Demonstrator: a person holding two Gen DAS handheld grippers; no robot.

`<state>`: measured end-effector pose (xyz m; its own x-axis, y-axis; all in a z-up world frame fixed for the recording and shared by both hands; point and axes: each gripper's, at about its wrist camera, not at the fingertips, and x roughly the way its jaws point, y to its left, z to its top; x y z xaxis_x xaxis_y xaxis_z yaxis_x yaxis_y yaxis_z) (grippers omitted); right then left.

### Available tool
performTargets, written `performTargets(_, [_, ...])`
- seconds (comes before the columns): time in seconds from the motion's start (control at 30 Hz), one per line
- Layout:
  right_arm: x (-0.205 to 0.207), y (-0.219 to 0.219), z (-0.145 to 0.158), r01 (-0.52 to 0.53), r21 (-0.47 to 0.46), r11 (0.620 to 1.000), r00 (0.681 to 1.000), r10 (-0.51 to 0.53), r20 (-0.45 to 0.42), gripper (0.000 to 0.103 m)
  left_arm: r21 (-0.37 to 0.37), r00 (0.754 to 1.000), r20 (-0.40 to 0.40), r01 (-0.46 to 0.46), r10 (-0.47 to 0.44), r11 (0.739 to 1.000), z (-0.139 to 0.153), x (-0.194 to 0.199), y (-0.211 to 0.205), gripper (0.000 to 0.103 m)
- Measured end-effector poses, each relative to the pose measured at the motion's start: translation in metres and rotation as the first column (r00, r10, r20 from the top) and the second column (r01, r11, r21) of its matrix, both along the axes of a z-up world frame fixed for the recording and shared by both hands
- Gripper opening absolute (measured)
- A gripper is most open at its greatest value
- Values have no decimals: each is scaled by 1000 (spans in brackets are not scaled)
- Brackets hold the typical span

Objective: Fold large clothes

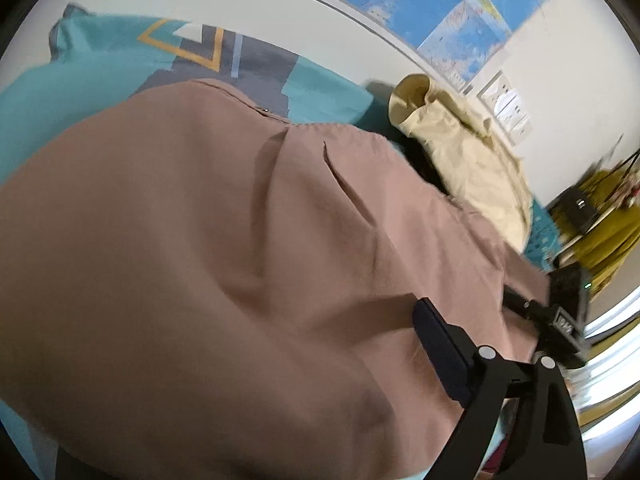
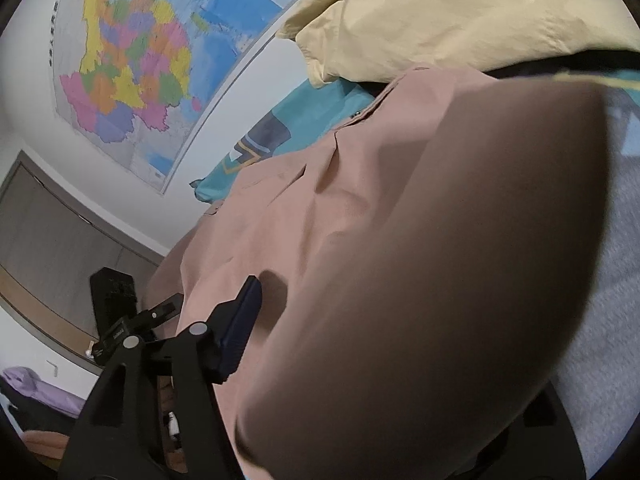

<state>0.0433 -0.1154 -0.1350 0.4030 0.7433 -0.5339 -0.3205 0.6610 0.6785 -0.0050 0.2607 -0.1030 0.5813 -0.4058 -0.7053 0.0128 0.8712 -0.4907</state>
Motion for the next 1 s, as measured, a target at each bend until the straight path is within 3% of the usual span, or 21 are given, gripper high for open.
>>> performTargets(0.03, [1,0,-1,-4,2,1000,1000,4,-5,42,8,1000,-6,-3,3,1000,0,1,0,73])
performTargets(0.1, [2,-1,-2,-9,18,1000,1000,9,-11,29,-16,999,-30,-20,20,1000,-3,2,5,43])
performTargets(0.17, [1,-4,-1,-17,33,999,1000,18,-2,25,-64,998,-52,-36,32,997,-5,2,15,33])
performTargets(0.23, [3,-6,-3,-21,41,999,1000,22,-18,26,-88,999,-45,-25,21,996,-4,-1,18,32])
performTargets(0.27, [4,-6,-4,-22,44,999,999,23,-25,31,-80,999,-40,-18,14,997,-5,0,18,34])
performTargets(0.33, [8,-3,-5,-36,40,999,999,37,-33,37,-92,999,-32,-8,5,996,-7,3,18,46])
performTargets(0.4, [11,1,-2,-34,36,999,999,35,-29,43,-137,1000,-31,4,-8,991,-6,7,17,65])
performTargets(0.5, [16,4,-1,-32,28,999,999,33,-24,46,-136,1000,-14,13,-15,991,-4,14,10,72])
performTargets(0.53, [18,6,-1,-30,19,999,999,30,-22,43,-121,1000,-14,12,-14,993,-4,17,8,71])
performTargets(0.57, [18,8,1,-34,14,999,999,34,-16,34,-89,1000,-23,7,-9,996,-3,20,5,58])
performTargets(0.6, [18,11,3,-43,11,999,999,43,-9,27,-63,999,-35,1,-3,998,-3,21,4,38])
performTargets(0.7, [17,14,18,-51,-11,999,998,51,36,18,-54,998,-57,-1,-2,999,0,25,7,21])
performTargets(1.0, [8,33,104,-112,-44,993,962,119,245,14,-20,997,81,21,-20,1000,59,24,26,17])
